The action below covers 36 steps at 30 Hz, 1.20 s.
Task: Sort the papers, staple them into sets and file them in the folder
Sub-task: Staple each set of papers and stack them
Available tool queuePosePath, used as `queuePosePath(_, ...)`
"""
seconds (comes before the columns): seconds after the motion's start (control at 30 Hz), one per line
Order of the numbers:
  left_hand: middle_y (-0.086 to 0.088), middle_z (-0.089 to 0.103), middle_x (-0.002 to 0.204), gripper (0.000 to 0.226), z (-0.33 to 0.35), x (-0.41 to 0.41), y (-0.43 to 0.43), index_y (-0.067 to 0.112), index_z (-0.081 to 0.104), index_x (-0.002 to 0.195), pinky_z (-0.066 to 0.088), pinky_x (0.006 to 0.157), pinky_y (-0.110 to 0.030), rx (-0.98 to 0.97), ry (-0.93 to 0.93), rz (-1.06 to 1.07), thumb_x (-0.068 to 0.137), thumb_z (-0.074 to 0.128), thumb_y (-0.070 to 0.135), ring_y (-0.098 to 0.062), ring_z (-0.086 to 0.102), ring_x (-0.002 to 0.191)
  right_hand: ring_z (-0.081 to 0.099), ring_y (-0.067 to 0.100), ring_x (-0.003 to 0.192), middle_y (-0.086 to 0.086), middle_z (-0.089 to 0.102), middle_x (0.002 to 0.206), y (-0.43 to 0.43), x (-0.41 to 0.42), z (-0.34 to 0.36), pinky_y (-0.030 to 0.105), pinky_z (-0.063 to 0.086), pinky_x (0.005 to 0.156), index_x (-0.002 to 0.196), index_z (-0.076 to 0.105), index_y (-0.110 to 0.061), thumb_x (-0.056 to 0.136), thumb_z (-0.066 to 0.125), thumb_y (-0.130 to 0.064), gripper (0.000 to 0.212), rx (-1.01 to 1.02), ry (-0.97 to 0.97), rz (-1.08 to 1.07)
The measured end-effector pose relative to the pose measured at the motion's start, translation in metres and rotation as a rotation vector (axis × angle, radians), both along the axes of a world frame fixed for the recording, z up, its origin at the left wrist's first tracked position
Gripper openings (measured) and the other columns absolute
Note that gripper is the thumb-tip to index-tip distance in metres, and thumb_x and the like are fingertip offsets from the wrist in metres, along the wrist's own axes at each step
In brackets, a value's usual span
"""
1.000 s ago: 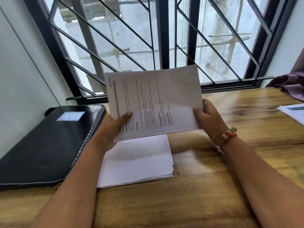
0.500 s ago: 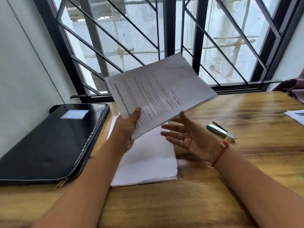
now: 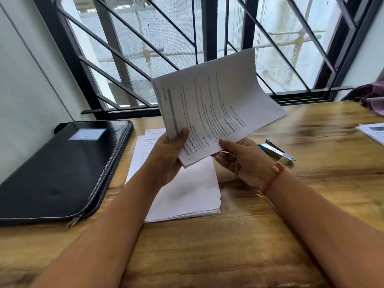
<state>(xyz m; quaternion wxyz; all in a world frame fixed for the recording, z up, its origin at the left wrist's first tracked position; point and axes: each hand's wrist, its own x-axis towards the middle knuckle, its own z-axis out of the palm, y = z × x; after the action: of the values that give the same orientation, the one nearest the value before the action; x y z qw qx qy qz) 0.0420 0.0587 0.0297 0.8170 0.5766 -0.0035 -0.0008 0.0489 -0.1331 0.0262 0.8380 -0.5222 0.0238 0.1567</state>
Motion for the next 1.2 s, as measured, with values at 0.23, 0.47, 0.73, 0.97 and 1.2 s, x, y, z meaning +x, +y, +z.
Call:
queuePosePath(0.23, -0.01, 0.074, 0.115, 0.022, 0.0, 0.003, -0.002, 0.017, 0.06, 0.121, 0.062, 0.076, -0.053, -0.172, 0.07, 0.023, 0.099, 0.055, 0.021, -0.029, 0.074, 0.097, 0.07, 0.013, 0.062, 0.01, 0.075, 0.085, -0.002, 0.001, 0.0, 0.022, 0.057, 0.054, 0.115, 0.061, -0.002, 0.096, 0.06, -0.009, 0.02, -0.008, -0.014, 0.006)
queuePosePath(0.47, -0.016, 0.068, 0.126, 0.032, 0.002, 0.005, 0.001, 0.011, 0.057, 0.131, 0.053, 0.093, -0.058, -0.283, 0.167, 0.027, 0.1, 0.054, 0.014, -0.035, 0.068, 0.112, 0.07, 0.014, 0.065, 0.009, 0.076, 0.088, -0.001, 0.0, 0.001, 0.023, 0.059, 0.057, 0.112, 0.062, -0.004, 0.097, 0.058, -0.011, 0.017, -0.031, -0.067, 0.049)
queuePosePath(0.73, -0.014, 0.072, 0.119, 0.035, 0.0, 0.008, -0.001, 0.008, 0.056, 0.133, 0.063, 0.075, -0.048, -0.285, 0.165, 0.112, 0.098, 0.057, 0.007, -0.03, 0.074, 0.098, 0.072, 0.015, 0.07, 0.012, 0.074, 0.094, -0.004, 0.002, 0.0, 0.022, 0.059, 0.058, 0.114, 0.061, 0.0, 0.094, 0.062, -0.011, 0.023, -0.037, -0.093, 0.057)
queuePosePath(0.97, -0.007, 0.077, 0.098, 0.024, -0.001, 0.015, 0.011, 0.011, 0.058, 0.124, 0.063, 0.063, -0.042, -0.343, 0.12, 0.142, 0.101, 0.052, 0.007, -0.023, 0.076, 0.085, 0.07, 0.014, 0.071, 0.003, 0.072, 0.09, -0.056, 0.023, 0.01, 0.024, 0.053, 0.062, 0.101, 0.065, -0.014, 0.076, 0.078, -0.053, 0.049, -1.021, -0.488, -0.395)
queuePosePath(1.2, -0.01, 0.073, 0.113, 0.033, -0.004, 0.018, 0.013, 0.009, 0.054, 0.134, 0.063, 0.064, -0.045, -0.362, 0.115, 0.173, 0.102, 0.051, 0.009, -0.024, 0.075, 0.089, 0.055, 0.034, 0.107, 0.02, 0.063, 0.109, -0.102, 0.047, -0.011, 0.033, 0.036, 0.075, 0.101, 0.068, -0.01, 0.072, 0.07, -0.071, 0.067, -1.841, -0.148, -0.153)
